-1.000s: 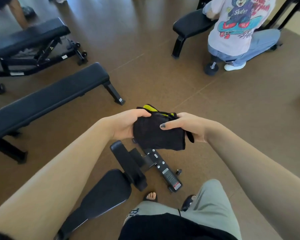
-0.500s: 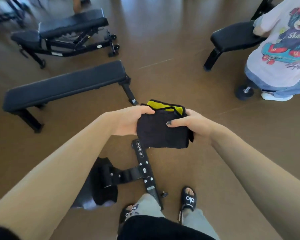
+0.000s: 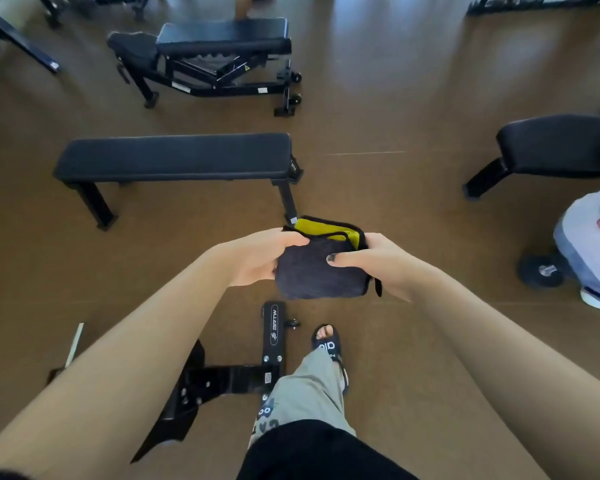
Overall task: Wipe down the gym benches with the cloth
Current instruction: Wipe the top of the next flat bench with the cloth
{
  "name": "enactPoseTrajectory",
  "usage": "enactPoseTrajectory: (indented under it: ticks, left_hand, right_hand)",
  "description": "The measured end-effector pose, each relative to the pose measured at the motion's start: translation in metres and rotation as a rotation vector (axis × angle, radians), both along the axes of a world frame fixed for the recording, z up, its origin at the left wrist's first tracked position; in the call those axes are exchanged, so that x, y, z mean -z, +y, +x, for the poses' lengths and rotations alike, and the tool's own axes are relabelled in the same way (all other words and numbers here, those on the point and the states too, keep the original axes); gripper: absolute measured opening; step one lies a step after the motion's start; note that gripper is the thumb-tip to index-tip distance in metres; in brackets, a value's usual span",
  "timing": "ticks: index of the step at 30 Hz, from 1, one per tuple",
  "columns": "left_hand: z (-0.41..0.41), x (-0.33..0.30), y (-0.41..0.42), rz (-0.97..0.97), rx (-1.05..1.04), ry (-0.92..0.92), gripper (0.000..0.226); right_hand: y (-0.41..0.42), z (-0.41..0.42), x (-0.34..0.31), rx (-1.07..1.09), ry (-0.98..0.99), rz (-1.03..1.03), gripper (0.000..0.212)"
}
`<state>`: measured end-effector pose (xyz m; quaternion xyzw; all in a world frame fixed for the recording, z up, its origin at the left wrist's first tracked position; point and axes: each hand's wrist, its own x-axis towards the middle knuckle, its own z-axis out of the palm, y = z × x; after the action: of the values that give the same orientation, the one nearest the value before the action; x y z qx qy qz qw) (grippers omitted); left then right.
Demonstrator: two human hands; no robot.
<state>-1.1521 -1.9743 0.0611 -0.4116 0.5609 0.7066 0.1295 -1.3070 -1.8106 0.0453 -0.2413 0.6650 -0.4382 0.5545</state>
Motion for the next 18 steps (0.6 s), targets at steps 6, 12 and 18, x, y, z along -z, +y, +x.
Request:
enactPoseTrajectory:
  ticks: [6,12,18]
  left_hand:
    - [-0.093,0.04,-0.091,-0.091,0.035,0.041,0.029]
    - [-0.157,0.034,-0.168,-0.154,-0.063,-0.004,0.023]
    - [-0.22,0.047,-0.241,-0.257,-0.226,-0.049,0.021]
  right_hand:
    - [-0.095,-0.088,0.032,0.03,0.004,0.005,0.039]
    - [-0.18,-0.161,0.044,0.097,-0.159,0.092,0.032]
    - [-0.277,-0.234,0.059,0.115,-0.281,0.156,0.027]
